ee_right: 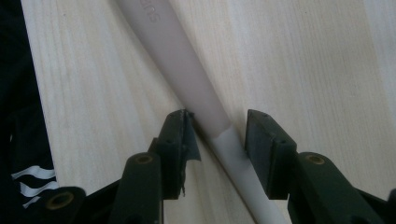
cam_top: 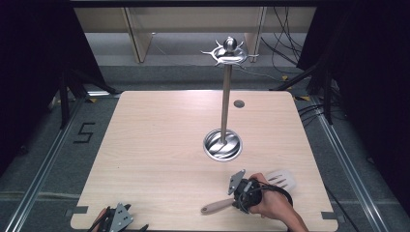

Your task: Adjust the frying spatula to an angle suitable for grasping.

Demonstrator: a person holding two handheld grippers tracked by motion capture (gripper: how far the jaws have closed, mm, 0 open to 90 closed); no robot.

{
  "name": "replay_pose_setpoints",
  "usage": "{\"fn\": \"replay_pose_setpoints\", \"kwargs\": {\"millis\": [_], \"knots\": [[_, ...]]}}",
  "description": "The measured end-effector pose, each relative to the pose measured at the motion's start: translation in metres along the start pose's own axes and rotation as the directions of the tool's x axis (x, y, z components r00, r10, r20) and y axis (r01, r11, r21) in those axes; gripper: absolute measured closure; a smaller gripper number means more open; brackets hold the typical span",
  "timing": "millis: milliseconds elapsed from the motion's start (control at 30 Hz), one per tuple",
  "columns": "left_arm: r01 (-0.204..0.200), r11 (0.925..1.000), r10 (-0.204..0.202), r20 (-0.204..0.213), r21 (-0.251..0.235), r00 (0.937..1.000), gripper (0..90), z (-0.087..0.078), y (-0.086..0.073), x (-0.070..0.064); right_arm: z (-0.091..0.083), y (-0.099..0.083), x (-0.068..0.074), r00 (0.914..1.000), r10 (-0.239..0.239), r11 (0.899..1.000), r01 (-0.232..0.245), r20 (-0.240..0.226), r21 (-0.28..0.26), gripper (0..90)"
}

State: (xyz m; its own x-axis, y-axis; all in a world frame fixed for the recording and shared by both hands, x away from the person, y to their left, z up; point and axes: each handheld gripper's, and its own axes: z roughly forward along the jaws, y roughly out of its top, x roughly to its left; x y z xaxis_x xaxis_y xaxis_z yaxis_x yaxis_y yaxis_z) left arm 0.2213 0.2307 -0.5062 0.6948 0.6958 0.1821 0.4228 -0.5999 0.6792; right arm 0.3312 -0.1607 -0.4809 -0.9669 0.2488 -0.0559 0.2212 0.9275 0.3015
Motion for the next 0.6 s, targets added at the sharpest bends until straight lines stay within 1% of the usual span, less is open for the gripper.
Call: {"fn": "replay_pose_setpoints", "kwargs": {"millis": [33,67,100,133,167,200,233,267,300,333,367,400,433,467,500,533,567,600], "knots": [[0.0,1.0,0.0,0.0,0.0,1.0,15.2,0.0,0.0,0.0,0.0,0.0,0.0,1.0,0.0,1.0,0.0,0.0,0.0,60.3],[-0.032,0.9995,0.032,-0.002,0.005,0.9995,15.2,0.0,0.001,0.002,0.0,0.0,-0.001,0.9999,0.011,1.0,-0.011,-0.007,-0.006,60.5],[-0.001,1.0,0.001,0.0,-0.001,1.0,15.1,0.0,0.0,0.0,0.0,0.0,-0.004,0.9991,0.016,1.0,-0.016,-0.038,-0.005,60.9],[-0.001,1.0,0.001,0.0,-0.001,1.0,15.2,0.0,0.0,0.0,0.0,0.0,-0.004,0.9991,0.016,1.0,-0.016,-0.038,-0.005,60.9],[0.003,1.0,-0.003,-0.003,-0.002,1.0,15.2,0.001,0.0,-0.001,0.0,0.002,-0.004,0.9992,0.022,1.0,-0.022,-0.032,0.009,62.3],[0.01,0.9999,-0.01,-0.002,-0.005,0.9999,15.1,0.001,0.0,-0.001,0.001,0.003,-0.005,0.9995,-0.005,1.0,0.006,-0.032,0.019,63.5],[-0.007,1.0,0.007,0.0,-0.002,1.0,15.1,0.0,0.0,0.0,0.001,0.005,-0.006,0.9996,-0.023,1.0,0.023,-0.016,0.02,65.0],[-0.007,1.0,0.007,0.0,-0.002,1.0,15.1,0.0,0.0,0.0,0.0,0.005,-0.007,0.999,-0.045,0.998,0.045,-0.009,0.038,66.1],[0.006,1.0,-0.006,0.0,-0.007,1.0,15.2,0.001,0.0,-0.001,-0.002,0.006,-0.006,1.0,-0.009,0.997,0.009,0.0,0.074,66.8],[0.013,0.9999,-0.013,-0.002,-0.005,0.9999,15.2,0.001,0.0,-0.001,0.0,0.007,-0.009,0.9986,-0.053,0.997,0.053,-0.006,0.06,67.8],[0.013,0.9999,-0.013,-0.002,-0.005,0.9999,15.2,0.001,0.0,-0.001,0.0,0.008,-0.009,0.9986,-0.053,0.996,0.052,0.001,0.07,69.2],[-0.005,1.0,0.005,-0.001,-0.002,1.0,15.2,0.0,0.0,0.0,0.0,0.008,-0.009,0.9986,-0.053,0.996,0.052,0.001,0.07,69.2],[0.009,0.9999,-0.009,0.003,-0.007,1.0,15.1,0.001,0.0,-0.001,0.0,0.009,-0.01,0.9978,-0.066,0.996,0.065,0.003,0.067,72.0],[0.011,0.9999,-0.011,0.001,-0.001,0.9999,15.2,0.001,0.0,-0.001,0.0,0.01,-0.012,0.9968,-0.08,0.994,0.08,0.002,0.076,73.2],[0.009,0.9999,-0.009,0.002,-0.009,1.0,15.2,0.001,0.0,-0.001,-0.001,0.01,-0.012,0.9969,-0.077,0.992,0.076,0.014,0.105,74.1],[0.001,1.0,-0.001,-0.001,-0.003,1.0,15.2,0.001,0.001,0.0,-0.001,0.011,-0.015,0.9937,-0.112,0.989,0.112,-0.001,0.102,74.8],[0.001,1.0,-0.001,-0.001,-0.003,1.0,15.1,0.001,0.001,0.0,-0.001,0.011,-0.015,0.9937,-0.112,0.989,0.112,-0.001,0.102,74.8],[0.035,0.9992,-0.035,-0.006,-0.019,0.9994,15.1,0.001,0.0,-0.003,-0.002,0.012,-0.016,0.9938,-0.111,0.984,0.11,-0.003,0.14,75.2]]}}
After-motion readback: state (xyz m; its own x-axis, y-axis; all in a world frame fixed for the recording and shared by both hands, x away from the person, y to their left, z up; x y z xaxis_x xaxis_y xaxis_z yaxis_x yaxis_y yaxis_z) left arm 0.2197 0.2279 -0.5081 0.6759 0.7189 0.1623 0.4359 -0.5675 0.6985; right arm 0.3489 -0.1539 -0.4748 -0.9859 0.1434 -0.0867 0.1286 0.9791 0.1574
